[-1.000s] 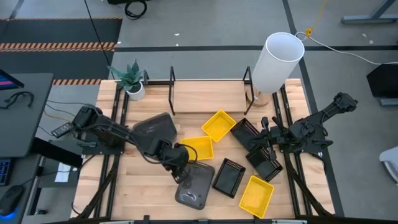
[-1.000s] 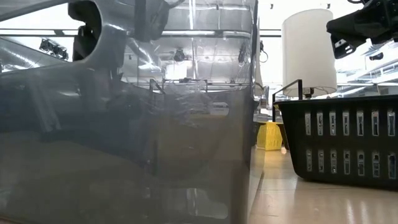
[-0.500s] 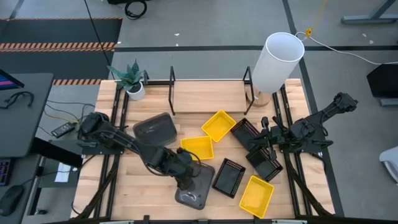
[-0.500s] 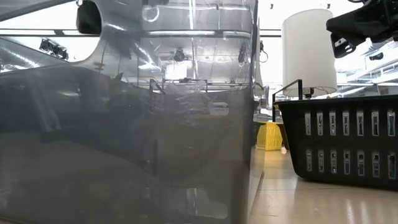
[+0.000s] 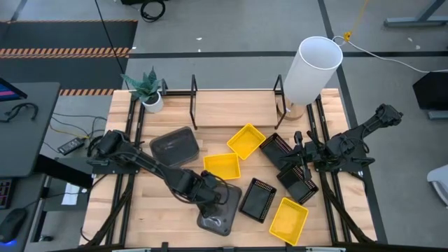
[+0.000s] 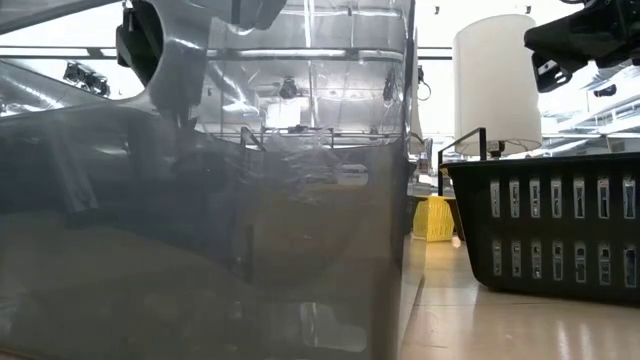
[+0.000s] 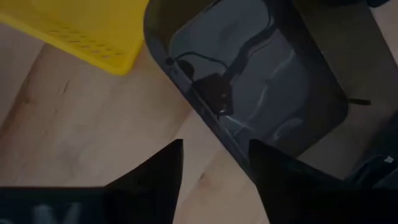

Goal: Stack baskets on shelf by color
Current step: Stack the bottom transparent black bin on top of the top transparent black bin, then put the stacked transparent black bins on the shelf

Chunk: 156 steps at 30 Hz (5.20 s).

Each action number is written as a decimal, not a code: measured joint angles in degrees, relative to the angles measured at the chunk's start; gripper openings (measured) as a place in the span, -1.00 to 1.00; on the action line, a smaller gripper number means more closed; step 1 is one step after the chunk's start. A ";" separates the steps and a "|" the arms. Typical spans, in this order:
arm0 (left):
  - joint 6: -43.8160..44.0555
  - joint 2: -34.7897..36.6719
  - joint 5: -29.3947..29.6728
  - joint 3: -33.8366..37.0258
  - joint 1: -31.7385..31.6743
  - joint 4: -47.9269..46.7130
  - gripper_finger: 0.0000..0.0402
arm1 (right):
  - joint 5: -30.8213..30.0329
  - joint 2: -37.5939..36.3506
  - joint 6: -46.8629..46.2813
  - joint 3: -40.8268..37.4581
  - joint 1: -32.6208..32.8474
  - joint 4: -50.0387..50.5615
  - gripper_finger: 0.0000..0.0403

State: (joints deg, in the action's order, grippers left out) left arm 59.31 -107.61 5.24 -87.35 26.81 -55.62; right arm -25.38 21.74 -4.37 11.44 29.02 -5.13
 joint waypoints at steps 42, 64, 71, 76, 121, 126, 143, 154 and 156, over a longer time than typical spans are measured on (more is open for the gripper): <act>-14.78 -2.64 -2.97 2.75 -0.39 -10.70 -0.96 | 0.02 0.00 0.01 0.00 0.02 -1.28 -0.89; -17.20 12.35 -1.36 3.10 -1.88 -21.13 -0.97 | 0.02 0.00 0.01 0.00 0.02 -1.67 -0.89; -22.69 21.37 3.60 3.02 -7.83 -29.92 -0.97 | 0.02 0.00 0.01 0.01 0.01 -1.68 -0.89; -32.66 27.08 7.18 2.99 -15.38 -31.53 -0.97 | 0.01 0.00 0.00 0.01 0.02 -2.02 -0.89; -50.37 31.08 -0.97 19.20 -42.88 -26.71 -0.74 | -0.01 0.00 0.01 0.02 0.02 -2.55 -0.89; -48.81 31.08 -0.65 19.23 -42.88 -26.47 -0.46 | 0.01 0.00 -0.01 0.02 0.02 -2.55 -0.89; -54.00 31.08 -11.55 19.23 -35.11 -34.18 -0.34 | 0.01 0.00 0.01 0.02 0.01 -2.55 -0.89; -54.16 31.17 -1.99 19.23 -14.16 -34.37 0.06 | 0.00 0.00 -0.01 0.02 0.00 -2.54 -0.89; -54.17 31.17 -1.87 19.23 -11.21 -34.37 0.19 | 0.00 0.00 0.01 0.02 0.01 -2.53 -0.89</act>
State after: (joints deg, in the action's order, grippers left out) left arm 5.15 -76.44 3.37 -68.12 15.60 -90.00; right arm -25.38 21.74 -4.36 11.46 29.03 -7.66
